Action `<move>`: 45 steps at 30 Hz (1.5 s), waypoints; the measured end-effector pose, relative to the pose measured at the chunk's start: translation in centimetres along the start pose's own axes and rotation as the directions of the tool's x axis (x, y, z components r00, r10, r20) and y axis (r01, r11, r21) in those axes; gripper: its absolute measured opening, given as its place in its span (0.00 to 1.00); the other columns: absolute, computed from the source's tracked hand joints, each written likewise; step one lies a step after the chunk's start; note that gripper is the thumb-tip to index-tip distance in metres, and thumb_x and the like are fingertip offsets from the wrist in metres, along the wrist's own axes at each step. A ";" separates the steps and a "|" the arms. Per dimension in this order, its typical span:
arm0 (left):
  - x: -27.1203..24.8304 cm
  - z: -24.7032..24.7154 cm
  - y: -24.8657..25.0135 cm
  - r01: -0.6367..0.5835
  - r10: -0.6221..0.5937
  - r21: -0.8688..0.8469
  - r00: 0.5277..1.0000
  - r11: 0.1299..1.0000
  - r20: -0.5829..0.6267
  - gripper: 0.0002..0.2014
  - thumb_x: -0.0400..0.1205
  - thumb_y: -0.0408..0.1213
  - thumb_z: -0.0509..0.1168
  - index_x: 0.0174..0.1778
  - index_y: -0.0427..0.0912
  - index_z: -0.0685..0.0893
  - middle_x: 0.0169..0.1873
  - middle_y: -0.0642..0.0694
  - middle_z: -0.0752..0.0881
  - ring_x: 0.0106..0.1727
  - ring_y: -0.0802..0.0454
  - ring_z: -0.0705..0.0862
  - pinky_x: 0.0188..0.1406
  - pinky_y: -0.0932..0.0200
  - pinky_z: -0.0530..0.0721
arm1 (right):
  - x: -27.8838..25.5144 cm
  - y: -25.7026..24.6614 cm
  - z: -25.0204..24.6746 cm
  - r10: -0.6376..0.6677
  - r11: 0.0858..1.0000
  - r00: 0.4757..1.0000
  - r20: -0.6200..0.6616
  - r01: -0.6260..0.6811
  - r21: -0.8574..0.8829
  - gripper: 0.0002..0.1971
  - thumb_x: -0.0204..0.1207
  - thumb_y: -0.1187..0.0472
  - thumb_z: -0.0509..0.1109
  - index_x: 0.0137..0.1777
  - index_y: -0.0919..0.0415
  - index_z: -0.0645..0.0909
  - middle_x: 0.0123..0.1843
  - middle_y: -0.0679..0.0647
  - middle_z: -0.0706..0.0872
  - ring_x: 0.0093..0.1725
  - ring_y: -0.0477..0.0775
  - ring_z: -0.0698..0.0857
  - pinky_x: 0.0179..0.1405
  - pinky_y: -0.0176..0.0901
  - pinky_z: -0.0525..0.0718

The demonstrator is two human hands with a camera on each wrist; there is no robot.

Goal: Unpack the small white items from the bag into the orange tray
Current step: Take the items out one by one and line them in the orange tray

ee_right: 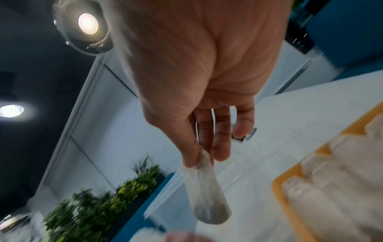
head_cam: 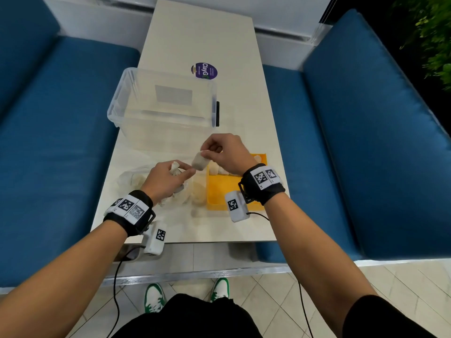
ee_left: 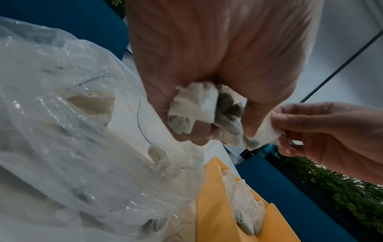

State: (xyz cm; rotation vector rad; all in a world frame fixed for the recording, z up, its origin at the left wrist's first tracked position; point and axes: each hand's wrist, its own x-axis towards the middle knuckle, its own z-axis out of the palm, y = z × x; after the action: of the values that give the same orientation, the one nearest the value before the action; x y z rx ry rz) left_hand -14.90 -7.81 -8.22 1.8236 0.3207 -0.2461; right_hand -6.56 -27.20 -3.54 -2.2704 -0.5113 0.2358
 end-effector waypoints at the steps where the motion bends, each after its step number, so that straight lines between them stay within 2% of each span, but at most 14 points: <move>1: 0.0 -0.1 -0.1 0.008 -0.008 0.004 1.000 1.000 -0.007 0.09 0.82 0.49 0.76 0.50 0.49 0.91 0.28 0.50 0.82 0.26 0.53 0.80 0.18 0.63 0.72 | -0.2 0.6 -0.8 0.012 1.000 1.000 -0.021 -0.012 -0.007 0.02 0.77 0.61 0.78 0.48 0.57 0.90 0.41 0.43 0.88 0.41 0.38 0.84 0.46 0.27 0.81; 3: 0.1 -0.2 -0.4 0.035 -0.035 0.003 0.999 0.999 -0.020 0.08 0.82 0.49 0.75 0.49 0.49 0.91 0.31 0.48 0.83 0.28 0.53 0.81 0.19 0.62 0.73 | -0.7 2.2 -2.7 0.040 0.998 0.998 -0.044 -0.043 -0.052 0.02 0.77 0.60 0.79 0.47 0.56 0.89 0.41 0.43 0.88 0.42 0.38 0.85 0.47 0.29 0.83; 6: 0.3 -0.5 -0.8 0.061 -0.061 0.014 0.997 0.998 -0.040 0.07 0.83 0.49 0.73 0.49 0.49 0.91 0.34 0.47 0.85 0.29 0.53 0.82 0.22 0.61 0.74 | -1.4 5.3 -5.2 0.149 0.969 0.988 -0.026 -0.151 -0.193 0.01 0.77 0.59 0.78 0.46 0.53 0.89 0.43 0.46 0.90 0.46 0.46 0.88 0.49 0.38 0.86; 10: 0.4 -0.6 -1.2 0.079 -0.079 -0.002 0.995 0.997 -0.057 0.08 0.83 0.48 0.73 0.49 0.48 0.91 0.34 0.46 0.85 0.28 0.52 0.80 0.23 0.60 0.75 | -2.1 9.2 -6.4 0.311 0.873 0.950 0.024 -0.276 -0.403 0.06 0.78 0.62 0.76 0.42 0.50 0.87 0.48 0.51 0.89 0.47 0.51 0.88 0.41 0.35 0.80; 13: 0.4 -0.6 -1.3 0.087 -0.087 -0.004 0.994 0.996 -0.064 0.07 0.83 0.48 0.73 0.48 0.49 0.91 0.34 0.45 0.86 0.29 0.51 0.80 0.24 0.60 0.75 | -2.4 10.7 -6.0 0.367 0.803 0.927 0.073 -0.276 -0.528 0.05 0.79 0.64 0.74 0.45 0.54 0.89 0.50 0.53 0.89 0.46 0.53 0.87 0.44 0.40 0.82; 17: 0.4 -0.9 -1.4 0.106 -0.107 -0.014 0.991 0.994 -0.078 0.06 0.83 0.48 0.74 0.47 0.50 0.91 0.35 0.43 0.87 0.32 0.47 0.80 0.25 0.59 0.74 | -2.0 11.4 -5.3 0.350 0.724 0.934 0.073 -0.221 -0.653 0.03 0.78 0.60 0.75 0.45 0.52 0.89 0.52 0.54 0.86 0.50 0.57 0.87 0.50 0.46 0.86; 21: 0.2 -1.3 -1.4 0.119 -0.120 -0.015 0.989 0.993 -0.083 0.06 0.83 0.47 0.73 0.49 0.49 0.90 0.35 0.44 0.86 0.32 0.47 0.79 0.21 0.61 0.73 | -1.3 11.9 -4.9 0.264 0.630 0.964 0.023 -0.155 -0.761 0.05 0.82 0.58 0.73 0.52 0.53 0.90 0.58 0.56 0.81 0.56 0.60 0.83 0.58 0.49 0.84; 27: 0.0 -1.6 -1.4 0.148 -0.150 -0.029 0.984 0.989 -0.100 0.06 0.84 0.46 0.72 0.50 0.49 0.90 0.35 0.45 0.87 0.36 0.48 0.83 0.19 0.62 0.72 | -0.7 12.6 -4.4 0.228 0.588 0.974 0.005 -0.133 -0.798 0.07 0.83 0.59 0.71 0.53 0.50 0.90 0.58 0.55 0.83 0.58 0.58 0.82 0.60 0.51 0.82; 29: 0.0 -1.7 -1.4 0.147 -0.150 -0.036 0.983 0.988 -0.101 0.05 0.84 0.46 0.72 0.49 0.49 0.90 0.36 0.46 0.87 0.38 0.48 0.85 0.19 0.62 0.72 | -0.6 12.7 -4.4 0.224 0.588 0.974 -0.016 -0.149 -0.795 0.07 0.83 0.60 0.70 0.54 0.50 0.89 0.58 0.55 0.84 0.58 0.58 0.82 0.61 0.52 0.81; 33: 0.1 -1.7 -1.5 0.155 -0.160 -0.060 0.983 0.986 -0.093 0.06 0.84 0.43 0.72 0.52 0.46 0.89 0.36 0.46 0.85 0.33 0.50 0.80 0.20 0.63 0.71 | -0.7 12.8 -4.4 0.210 0.602 0.976 -0.059 -0.176 -0.779 0.09 0.83 0.62 0.69 0.56 0.51 0.89 0.57 0.54 0.84 0.57 0.58 0.82 0.60 0.53 0.80; 37: 0.4 -1.8 -1.5 0.191 -0.196 -0.107 0.980 0.976 -0.039 0.07 0.85 0.35 0.67 0.58 0.43 0.87 0.40 0.47 0.85 0.39 0.51 0.83 0.25 0.62 0.72 | -0.9 12.6 -4.3 0.207 0.657 0.974 -0.095 -0.210 -0.724 0.09 0.82 0.60 0.70 0.59 0.52 0.86 0.57 0.54 0.84 0.56 0.58 0.83 0.60 0.52 0.79; 39: 0.5 -1.9 -1.6 0.205 -0.208 -0.160 0.978 0.965 -0.002 0.11 0.84 0.29 0.65 0.61 0.40 0.84 0.41 0.42 0.83 0.37 0.49 0.80 0.24 0.60 0.68 | -0.9 12.0 -4.0 0.170 0.718 0.976 -0.134 -0.216 -0.661 0.08 0.81 0.59 0.71 0.59 0.52 0.85 0.55 0.54 0.83 0.54 0.57 0.83 0.59 0.52 0.80; 43: 0.7 -2.1 -1.6 0.213 -0.209 -0.278 0.977 0.937 0.045 0.11 0.84 0.23 0.66 0.60 0.37 0.85 0.45 0.35 0.82 0.37 0.45 0.77 0.16 0.63 0.65 | -0.5 8.6 -2.5 0.027 0.890 0.988 -0.150 -0.092 -0.446 0.07 0.78 0.63 0.71 0.53 0.54 0.86 0.45 0.49 0.81 0.43 0.50 0.80 0.48 0.46 0.82; 45: 0.7 -2.1 -1.3 0.211 -0.198 -0.336 0.978 0.918 0.071 0.10 0.84 0.23 0.68 0.60 0.36 0.86 0.44 0.35 0.84 0.31 0.49 0.79 0.13 0.64 0.65 | -0.2 6.3 -1.2 -0.058 0.939 0.994 -0.093 0.022 -0.344 0.05 0.78 0.62 0.73 0.51 0.53 0.87 0.42 0.48 0.82 0.41 0.47 0.80 0.46 0.42 0.81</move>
State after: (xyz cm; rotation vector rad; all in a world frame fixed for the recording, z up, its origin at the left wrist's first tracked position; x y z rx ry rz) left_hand -14.69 -5.41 -9.08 1.4407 0.4990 -0.3459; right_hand -4.56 -31.91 -7.33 -2.5913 -0.5811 0.0081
